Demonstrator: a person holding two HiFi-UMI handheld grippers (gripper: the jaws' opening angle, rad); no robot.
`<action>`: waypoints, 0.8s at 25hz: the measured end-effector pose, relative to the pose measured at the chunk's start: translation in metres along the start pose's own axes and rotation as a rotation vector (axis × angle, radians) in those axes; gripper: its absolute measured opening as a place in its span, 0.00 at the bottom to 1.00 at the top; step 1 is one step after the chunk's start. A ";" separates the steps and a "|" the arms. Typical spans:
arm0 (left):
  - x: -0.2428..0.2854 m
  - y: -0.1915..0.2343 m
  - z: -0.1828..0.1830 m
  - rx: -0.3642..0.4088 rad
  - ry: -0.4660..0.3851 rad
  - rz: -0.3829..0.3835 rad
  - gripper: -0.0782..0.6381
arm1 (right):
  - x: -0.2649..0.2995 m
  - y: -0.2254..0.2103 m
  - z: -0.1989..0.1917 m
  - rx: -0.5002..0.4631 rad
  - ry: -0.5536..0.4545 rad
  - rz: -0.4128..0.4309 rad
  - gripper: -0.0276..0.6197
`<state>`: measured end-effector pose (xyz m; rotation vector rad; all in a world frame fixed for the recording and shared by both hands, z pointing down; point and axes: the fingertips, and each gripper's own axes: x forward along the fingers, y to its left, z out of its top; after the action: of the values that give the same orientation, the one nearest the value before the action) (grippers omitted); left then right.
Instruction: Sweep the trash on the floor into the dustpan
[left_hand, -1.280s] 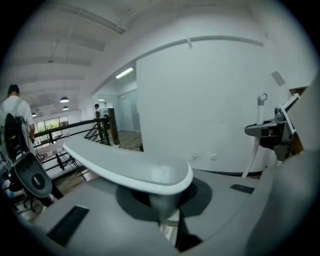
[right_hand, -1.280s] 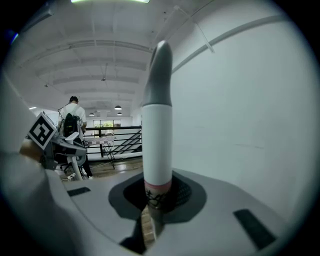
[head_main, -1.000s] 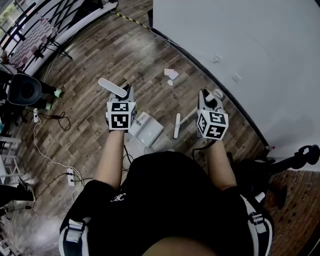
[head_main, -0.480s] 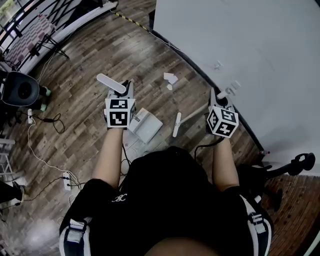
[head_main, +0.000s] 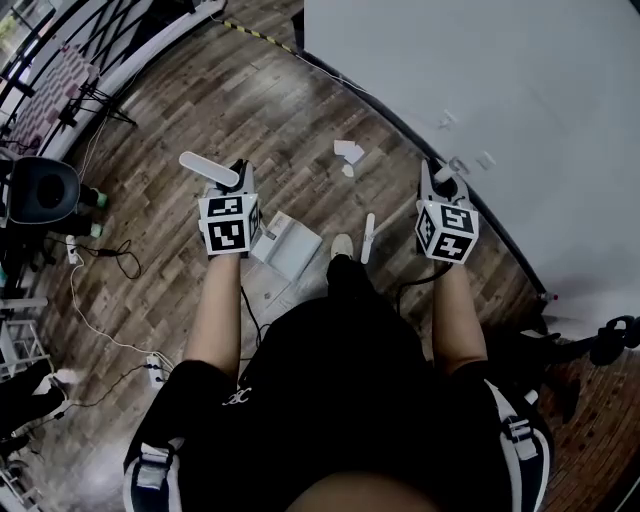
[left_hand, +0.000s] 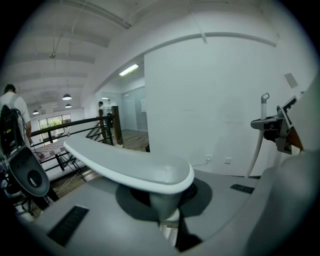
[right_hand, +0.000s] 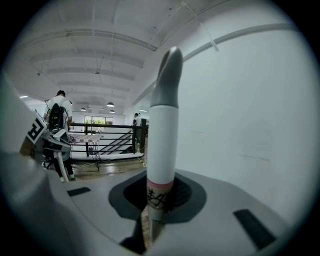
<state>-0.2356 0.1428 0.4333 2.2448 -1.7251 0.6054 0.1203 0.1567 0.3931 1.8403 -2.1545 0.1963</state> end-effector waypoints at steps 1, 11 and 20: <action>0.010 0.002 0.003 0.002 0.010 0.010 0.15 | 0.011 -0.005 -0.001 0.004 0.002 0.008 0.13; 0.109 0.005 0.045 -0.029 0.081 0.059 0.15 | 0.114 -0.053 -0.005 0.049 0.055 0.094 0.12; 0.202 0.002 0.099 -0.090 0.039 0.111 0.15 | 0.184 -0.104 -0.017 0.118 0.093 0.092 0.13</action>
<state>-0.1773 -0.0738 0.4398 2.0747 -1.8289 0.5792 0.2004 -0.0295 0.4573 1.7575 -2.2068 0.4293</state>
